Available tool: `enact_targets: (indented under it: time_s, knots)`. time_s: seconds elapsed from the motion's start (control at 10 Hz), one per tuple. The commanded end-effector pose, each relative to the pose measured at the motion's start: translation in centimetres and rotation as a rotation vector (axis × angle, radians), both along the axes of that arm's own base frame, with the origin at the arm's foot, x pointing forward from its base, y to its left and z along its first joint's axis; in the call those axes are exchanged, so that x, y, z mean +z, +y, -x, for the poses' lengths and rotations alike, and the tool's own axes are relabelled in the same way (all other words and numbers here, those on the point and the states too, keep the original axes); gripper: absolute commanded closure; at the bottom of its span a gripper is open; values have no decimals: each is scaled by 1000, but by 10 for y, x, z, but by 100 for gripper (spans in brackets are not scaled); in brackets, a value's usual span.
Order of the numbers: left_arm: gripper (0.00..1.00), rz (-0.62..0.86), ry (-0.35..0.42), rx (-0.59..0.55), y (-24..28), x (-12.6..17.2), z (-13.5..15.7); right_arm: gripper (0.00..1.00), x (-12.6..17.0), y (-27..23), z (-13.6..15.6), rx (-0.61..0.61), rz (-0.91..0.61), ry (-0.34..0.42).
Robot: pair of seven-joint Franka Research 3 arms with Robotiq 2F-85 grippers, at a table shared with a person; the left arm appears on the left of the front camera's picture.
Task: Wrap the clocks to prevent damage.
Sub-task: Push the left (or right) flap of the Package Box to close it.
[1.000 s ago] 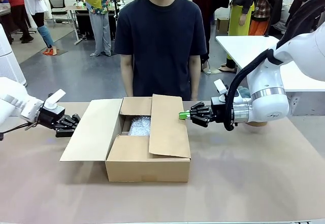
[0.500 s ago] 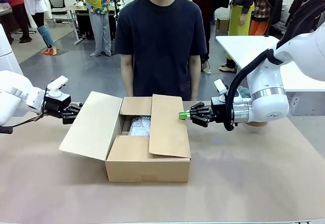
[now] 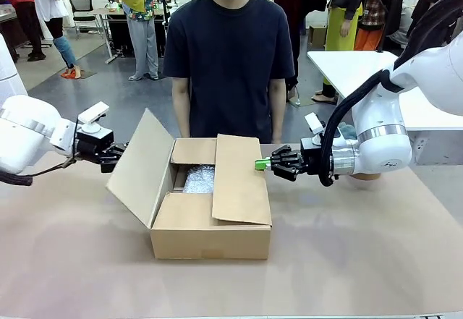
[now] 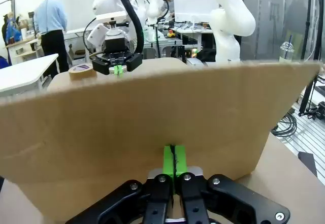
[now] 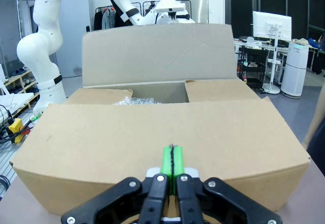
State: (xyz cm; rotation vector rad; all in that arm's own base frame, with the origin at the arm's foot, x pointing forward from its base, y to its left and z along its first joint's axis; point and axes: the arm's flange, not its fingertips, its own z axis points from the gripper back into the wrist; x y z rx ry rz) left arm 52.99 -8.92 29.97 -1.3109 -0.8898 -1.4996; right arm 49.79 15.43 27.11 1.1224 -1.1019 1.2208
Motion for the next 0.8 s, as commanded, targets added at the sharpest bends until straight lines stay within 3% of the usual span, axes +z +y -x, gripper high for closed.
enact_targets:
  time_s: [0.0,0.7]
  knots:
    - [100,-13,5,3,-20,6,0,99,-5,1,4,-14,1,4]
    - [100,-15,-24,-31,-63,14,3,99,-5,1,4,-14,1,4]
